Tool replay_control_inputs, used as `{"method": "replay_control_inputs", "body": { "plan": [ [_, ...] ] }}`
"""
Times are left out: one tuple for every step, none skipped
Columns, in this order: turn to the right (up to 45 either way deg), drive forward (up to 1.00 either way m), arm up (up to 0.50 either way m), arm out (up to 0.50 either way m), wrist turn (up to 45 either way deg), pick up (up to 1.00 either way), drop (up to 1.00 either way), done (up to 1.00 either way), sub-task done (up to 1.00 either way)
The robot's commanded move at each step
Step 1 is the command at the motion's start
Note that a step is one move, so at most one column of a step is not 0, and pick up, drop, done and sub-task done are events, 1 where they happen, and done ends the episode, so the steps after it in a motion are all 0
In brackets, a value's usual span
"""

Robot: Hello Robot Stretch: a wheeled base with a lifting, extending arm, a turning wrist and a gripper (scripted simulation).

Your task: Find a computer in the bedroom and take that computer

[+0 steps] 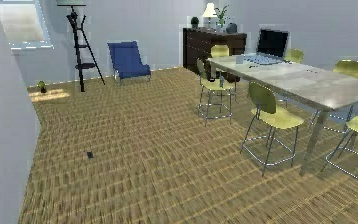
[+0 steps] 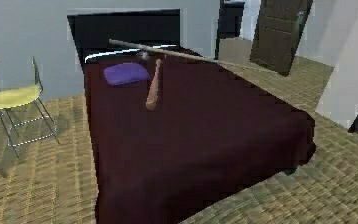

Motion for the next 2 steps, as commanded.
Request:
{"method": "replay_control_inputs", "body": {
  "plan": [
    [0.0, 1.00, 0.00, 0.00, 0.0, 0.00, 0.00, 0.00, 0.00],
    [0.0, 0.80, 0.00, 0.00, 0.0, 0.00, 0.00, 0.00, 0.00]
  ]
}}
